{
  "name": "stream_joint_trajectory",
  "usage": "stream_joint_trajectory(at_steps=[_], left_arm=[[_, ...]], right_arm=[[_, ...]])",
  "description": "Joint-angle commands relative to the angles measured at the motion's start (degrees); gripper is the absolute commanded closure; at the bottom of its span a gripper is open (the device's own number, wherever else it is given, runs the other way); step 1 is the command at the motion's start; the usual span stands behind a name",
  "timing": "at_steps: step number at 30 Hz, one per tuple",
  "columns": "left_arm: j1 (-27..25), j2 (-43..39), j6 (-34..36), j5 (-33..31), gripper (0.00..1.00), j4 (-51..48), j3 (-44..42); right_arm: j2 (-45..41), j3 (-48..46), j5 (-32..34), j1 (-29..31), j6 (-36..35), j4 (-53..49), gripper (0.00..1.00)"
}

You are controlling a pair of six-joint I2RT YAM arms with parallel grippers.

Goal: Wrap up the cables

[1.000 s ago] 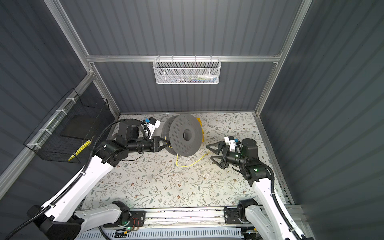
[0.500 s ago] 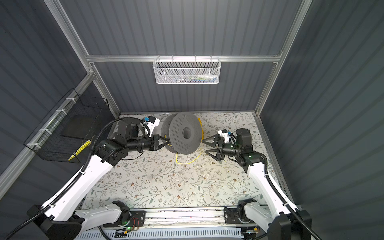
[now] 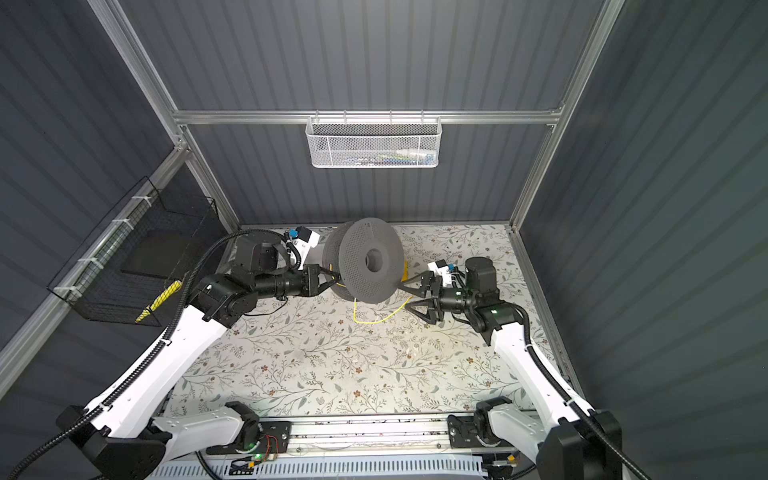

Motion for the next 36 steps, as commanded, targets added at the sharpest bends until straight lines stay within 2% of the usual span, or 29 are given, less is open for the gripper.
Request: stream_joint_trajectory(at_steps=[1, 3, 6, 13, 15, 17, 23, 27, 32, 36], left_arm=[[0.1, -0.4, 1.2, 0.7, 1.0, 3.2, 4.7], [0.1, -0.3, 1.4, 0.5, 1.0, 3.1, 4.9], [0.1, -0.3, 1.6, 0.4, 1.0, 2.5, 5.4], [0.1, -1.0, 1.9, -0.5, 1.0, 1.8, 6.1], [0.1, -1.4, 1.8, -0.6, 1.0, 1.8, 5.9], [0.1, -1.5, 1.7, -0.9, 1.0, 1.9, 6.0], [0.1, -2.6, 1.5, -2.1, 1.0, 1.7, 6.1], [0.1, -3.8, 0.2, -1.9, 1.0, 3.5, 5.2], [0.2, -2.5, -2.2, 6.6, 1.0, 7.3, 5.3], [0.1, -0.5, 0.2, 14.0, 1.0, 3.6, 9.2]], right_arm=[[1.3, 2.6, -0.8, 0.8, -0.5, 2.4, 0.19], [4.0, 3.6, -0.7, 1.2, -0.4, 3.3, 0.25], [6.2, 5.8, -0.4, 2.1, -0.4, 4.6, 0.28], [8.4, 6.9, 0.0, 2.7, -0.4, 5.7, 0.5], [8.3, 6.5, 0.4, 2.7, -0.5, 5.7, 0.64], [7.9, 5.9, 0.8, 2.7, -0.5, 5.7, 0.7], [5.6, 2.3, 2.2, 2.0, -0.5, 5.3, 0.82], [2.6, -1.7, 2.6, -0.7, -0.6, 6.0, 0.88], [2.8, -5.8, 2.7, -3.8, -0.7, 11.1, 0.97], [8.5, -3.6, 1.5, -7.6, -3.8, 14.0, 1.0]])
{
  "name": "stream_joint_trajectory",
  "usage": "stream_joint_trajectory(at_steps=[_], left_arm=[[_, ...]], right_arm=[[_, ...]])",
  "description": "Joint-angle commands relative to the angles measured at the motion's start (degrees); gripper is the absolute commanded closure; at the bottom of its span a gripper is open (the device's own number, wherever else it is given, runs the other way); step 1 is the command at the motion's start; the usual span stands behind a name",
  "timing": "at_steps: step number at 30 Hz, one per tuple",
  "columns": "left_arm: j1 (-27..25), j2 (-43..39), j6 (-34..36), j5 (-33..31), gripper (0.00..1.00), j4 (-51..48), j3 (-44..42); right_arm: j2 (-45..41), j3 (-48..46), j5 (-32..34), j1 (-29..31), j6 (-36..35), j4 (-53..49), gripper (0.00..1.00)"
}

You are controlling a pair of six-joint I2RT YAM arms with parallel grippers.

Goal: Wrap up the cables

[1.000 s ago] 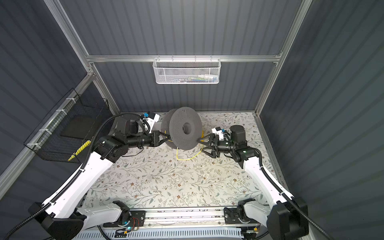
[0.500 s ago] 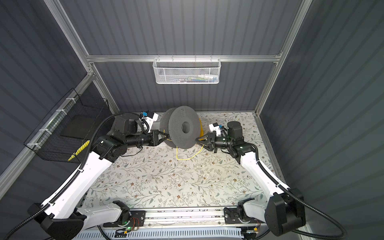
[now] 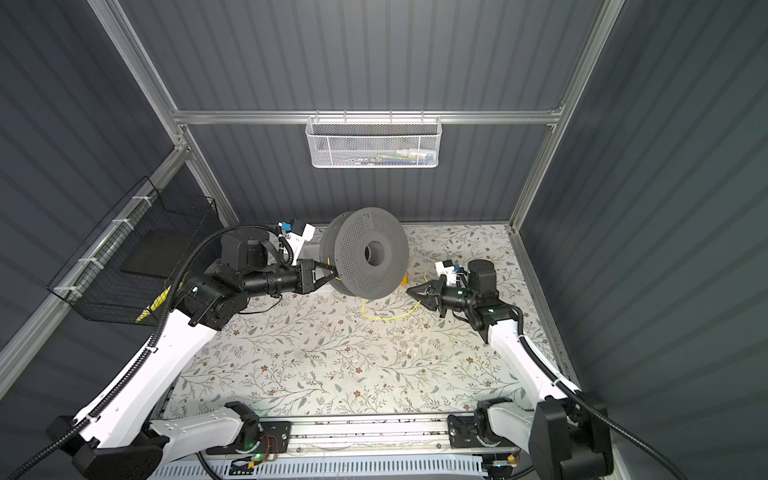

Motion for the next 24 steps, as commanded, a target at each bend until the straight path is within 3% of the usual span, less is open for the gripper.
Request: stream_joint_trajectory(at_steps=[1, 5, 8, 13, 18, 24], left_arm=[[0.1, 1.1, 2.1, 10.4, 1.0, 1.7, 6.6], [0.1, 3.3, 6.5, 16.1, 1.0, -5.7, 9.4], [0.1, 4.1, 11.6, 15.8, 1.0, -12.7, 10.8], [-0.2, 4.2, 16.5, 14.6, 1.0, -18.3, 9.4], [-1.7, 6.3, 21.4, 5.5, 1.0, -26.0, 8.8], [-10.5, 10.8, 24.8, -10.1, 1.0, -29.5, 9.1]], right_arm=[[4.5, 3.6, -1.2, -3.3, -4.9, 2.2, 1.0], [6.8, 13.4, 0.4, -6.1, -12.1, -4.6, 1.0], [8.6, 24.7, 2.7, -6.4, -20.8, -16.0, 1.0], [12.1, 39.0, 6.5, -6.9, -28.2, -26.0, 1.0], [16.0, 48.7, 6.5, -6.7, -28.6, -29.3, 1.0], [19.2, 56.7, 7.8, -3.3, -30.0, -32.3, 1.0]])
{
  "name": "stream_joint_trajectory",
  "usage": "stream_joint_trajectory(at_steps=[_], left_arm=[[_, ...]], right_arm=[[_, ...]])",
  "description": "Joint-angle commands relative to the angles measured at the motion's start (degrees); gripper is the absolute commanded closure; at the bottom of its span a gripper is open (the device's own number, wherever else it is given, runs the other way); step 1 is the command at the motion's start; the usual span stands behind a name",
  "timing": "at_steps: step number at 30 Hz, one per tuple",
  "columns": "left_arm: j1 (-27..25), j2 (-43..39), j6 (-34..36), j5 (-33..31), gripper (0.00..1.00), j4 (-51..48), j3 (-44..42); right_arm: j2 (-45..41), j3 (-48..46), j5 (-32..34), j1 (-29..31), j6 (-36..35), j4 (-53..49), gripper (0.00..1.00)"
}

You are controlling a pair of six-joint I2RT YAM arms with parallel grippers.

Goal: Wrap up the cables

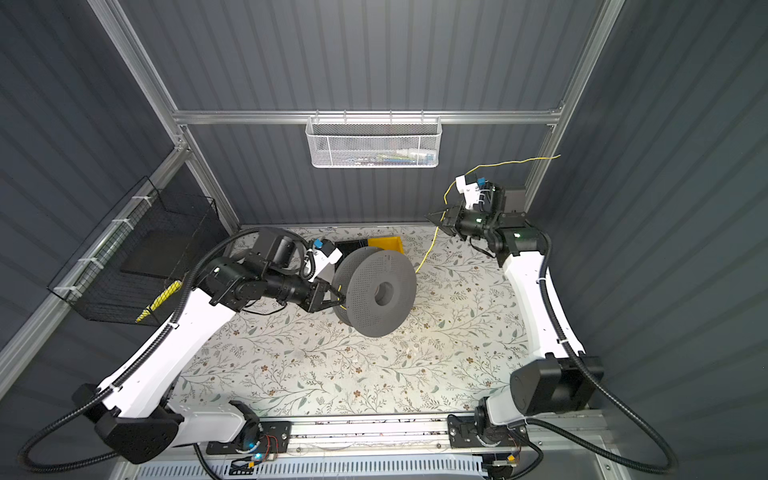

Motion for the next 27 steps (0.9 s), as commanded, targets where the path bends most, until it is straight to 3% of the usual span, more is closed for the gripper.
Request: stream_joint_trajectory(at_steps=[1, 7, 13, 21, 27], left_arm=[[-5.2, 2.7, 5.3, -9.6, 1.0, -7.1, 1.8], [-11.2, 8.4, 5.8, -28.4, 1.0, -10.9, 6.3], [-17.7, 16.2, 0.8, -45.6, 1.0, -15.9, 13.9], [-21.2, 22.0, -6.0, -57.1, 1.0, -17.0, 16.3], [-19.4, 20.4, -17.7, -52.4, 1.0, -6.3, 15.7]], right_arm=[[1.1, 4.7, 2.5, 1.9, -2.1, -1.3, 1.0], [2.3, 7.3, 2.1, 6.7, 0.5, 1.4, 1.0], [0.7, 7.3, 2.1, 11.9, 2.7, 3.2, 1.0], [-3.3, -1.5, 0.5, 13.3, 14.8, 18.1, 1.0], [-8.7, -12.7, 1.3, 15.0, 23.4, 30.5, 1.0]])
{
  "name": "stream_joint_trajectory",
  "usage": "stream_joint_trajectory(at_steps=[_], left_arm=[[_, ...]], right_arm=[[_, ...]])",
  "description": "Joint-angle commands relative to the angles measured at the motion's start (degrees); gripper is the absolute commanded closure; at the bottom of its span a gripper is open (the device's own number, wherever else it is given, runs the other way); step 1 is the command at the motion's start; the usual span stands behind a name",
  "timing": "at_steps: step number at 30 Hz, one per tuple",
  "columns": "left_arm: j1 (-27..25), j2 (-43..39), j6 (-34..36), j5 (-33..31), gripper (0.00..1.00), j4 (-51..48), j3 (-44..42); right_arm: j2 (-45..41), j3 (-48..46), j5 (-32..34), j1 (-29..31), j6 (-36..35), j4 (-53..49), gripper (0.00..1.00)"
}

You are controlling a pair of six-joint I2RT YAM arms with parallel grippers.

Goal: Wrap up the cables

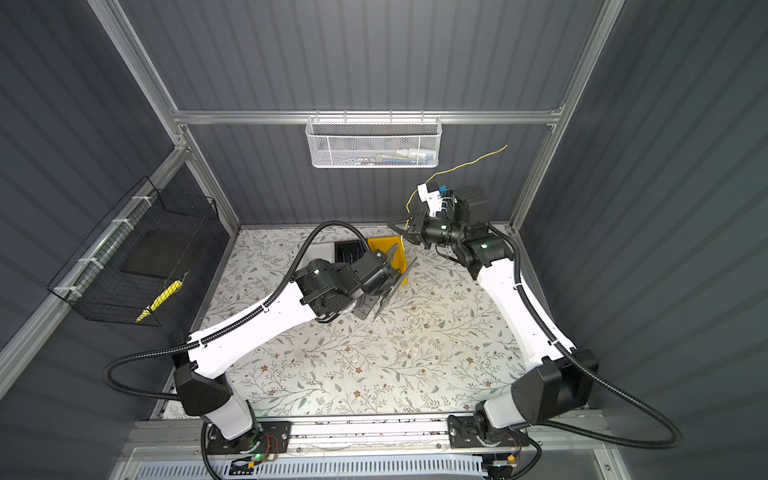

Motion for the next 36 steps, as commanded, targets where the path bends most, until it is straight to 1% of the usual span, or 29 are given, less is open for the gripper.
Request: stream_joint_trajectory(at_steps=[1, 3, 4, 5, 9, 12, 17, 20, 22, 24, 25, 29, 31, 36], left_arm=[[1.2, -0.1, -8.9, 1.7, 1.0, 4.2, -1.0], [1.4, 0.0, -11.6, 2.8, 1.0, 7.4, -1.3], [1.6, 0.1, -12.8, 3.4, 1.0, 9.1, -1.6], [2.1, 0.1, -14.0, 4.7, 1.0, 11.2, -1.8], [3.6, -0.1, -19.2, 6.1, 1.0, 16.5, -2.3], [5.4, -1.4, -21.9, 6.8, 1.0, 20.3, -3.5], [10.2, -4.5, -26.3, 14.4, 1.0, 27.3, -6.9], [11.3, -5.5, -28.5, 15.4, 1.0, 28.8, -7.5], [12.3, -6.5, -31.1, 17.7, 1.0, 31.5, -9.2], [13.2, -7.5, -32.7, 20.0, 1.0, 34.6, -10.9], [13.2, -7.8, -32.4, 19.6, 1.0, 34.7, -10.4], [13.3, -6.1, -28.4, 20.3, 1.0, 32.3, -5.5], [13.3, -5.3, -26.5, 21.0, 1.0, 30.6, -3.9], [13.1, -3.5, -20.8, 21.9, 1.0, 25.1, -0.6]], right_arm=[[-5.3, -4.2, -1.6, 1.4, 8.6, 14.6, 1.0], [-7.0, -8.2, -1.3, 2.1, 11.2, 17.6, 1.0], [-7.9, -9.7, -0.9, 2.7, 11.3, 18.3, 1.0], [-8.8, -10.8, -0.3, 3.6, 10.9, 18.1, 1.0], [-11.0, -13.4, 0.5, 7.1, 9.4, 19.5, 1.0], [-12.8, -15.3, 2.6, 9.8, 5.2, 18.4, 1.0], [-14.7, -18.6, 3.9, 13.1, -1.2, 16.5, 1.0], [-16.4, -20.0, 5.9, 16.1, -6.8, 15.0, 1.0], [-17.5, -21.9, 8.7, 18.0, -11.4, 13.7, 1.0], [-20.2, -24.0, 9.5, 18.9, -14.2, 13.7, 1.0], [-20.8, -25.3, 9.7, 19.2, -15.5, 14.2, 0.96], [-22.0, -28.0, 13.3, 19.5, -19.7, 12.6, 0.93], [-22.3, -27.6, 15.4, 19.5, -21.6, 10.9, 0.83], [-23.9, -27.4, 19.3, 19.4, -25.6, 10.7, 0.8]])
